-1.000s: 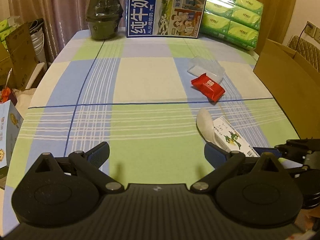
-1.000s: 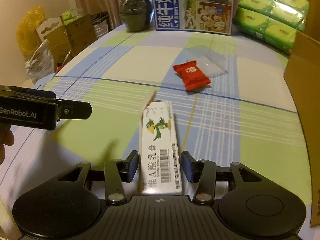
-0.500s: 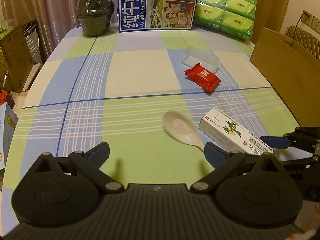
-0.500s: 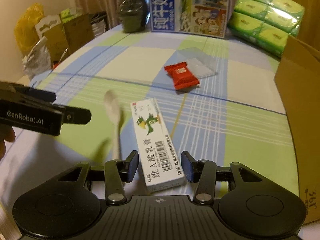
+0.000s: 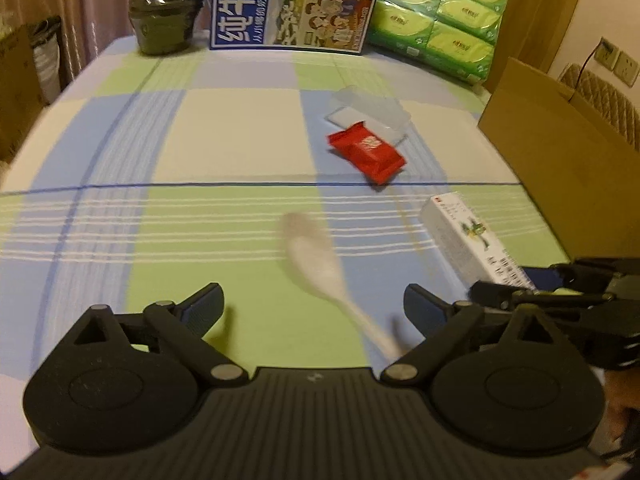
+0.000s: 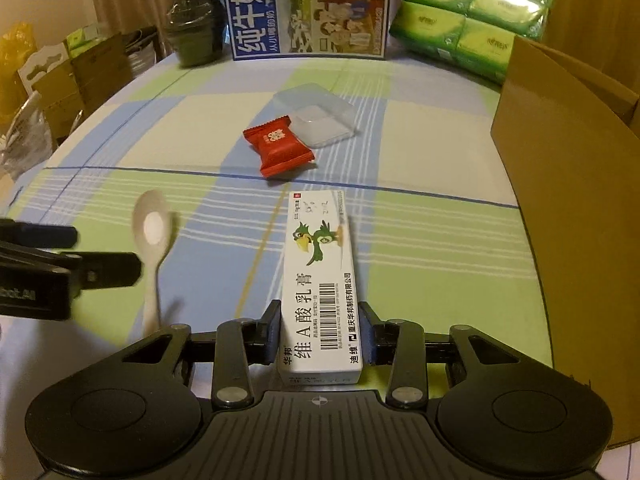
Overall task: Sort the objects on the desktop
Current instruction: 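Grasp the white plastic spoon with the left tool while the right tool holds the tube box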
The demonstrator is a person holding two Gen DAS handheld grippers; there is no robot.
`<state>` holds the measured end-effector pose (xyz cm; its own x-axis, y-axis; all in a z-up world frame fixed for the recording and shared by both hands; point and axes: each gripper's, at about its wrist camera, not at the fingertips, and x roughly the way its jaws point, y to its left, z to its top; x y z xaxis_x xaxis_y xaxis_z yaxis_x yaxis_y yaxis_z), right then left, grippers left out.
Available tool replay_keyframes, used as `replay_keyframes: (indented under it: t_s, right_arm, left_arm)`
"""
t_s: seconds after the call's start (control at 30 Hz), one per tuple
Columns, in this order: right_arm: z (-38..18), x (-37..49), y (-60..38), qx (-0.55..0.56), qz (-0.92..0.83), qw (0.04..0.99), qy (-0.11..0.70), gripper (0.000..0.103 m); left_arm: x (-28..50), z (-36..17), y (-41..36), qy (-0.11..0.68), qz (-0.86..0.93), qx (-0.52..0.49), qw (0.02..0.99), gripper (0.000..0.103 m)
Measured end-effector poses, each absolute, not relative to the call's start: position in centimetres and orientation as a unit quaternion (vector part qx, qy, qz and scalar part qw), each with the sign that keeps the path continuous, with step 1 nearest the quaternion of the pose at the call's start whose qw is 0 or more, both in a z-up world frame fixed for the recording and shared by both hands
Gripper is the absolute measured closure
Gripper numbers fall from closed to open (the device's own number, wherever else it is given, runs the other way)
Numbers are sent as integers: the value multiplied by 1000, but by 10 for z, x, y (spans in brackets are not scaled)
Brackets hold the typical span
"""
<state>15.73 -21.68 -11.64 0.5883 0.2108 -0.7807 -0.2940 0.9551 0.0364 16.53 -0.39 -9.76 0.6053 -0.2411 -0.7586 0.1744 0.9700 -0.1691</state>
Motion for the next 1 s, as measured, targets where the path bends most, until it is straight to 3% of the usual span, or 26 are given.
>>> replay_keyframes:
  t_s: [0.13,0.27,0.37,0.5,0.67,0.77,1.0]
  right_arm:
    - [-117,161,-224,-48,153,885,437,67]
    - [-118,159,-225,-49,156,885,437,67]
    - [-118,158,-223,-43,161,884,438,67]
    - [-116,155,-215,-42,176,882,434,67]
    - [-114,154,-207,-43,181,885,428,67]
    - [-114,155,-206,-46,180,888,421,67]
    - [-119,158,-210,-53,171,890,420,56]
  left_arm:
    - [167,-104,-25,433,-120,-12,893,22]
    - [163,-114,-37,443,-125,33,887,41]
    - [159,-112,-34,442,-124,57,887,66]
    - [153,-110,-19,447,-121,56,884,86]
    - [148,-110,-11,445,-120,56,886,85]
    - [151,-110,-12,434,-125,57,890,67]
    - [170,-115,-22,400,-141,65,903,67]
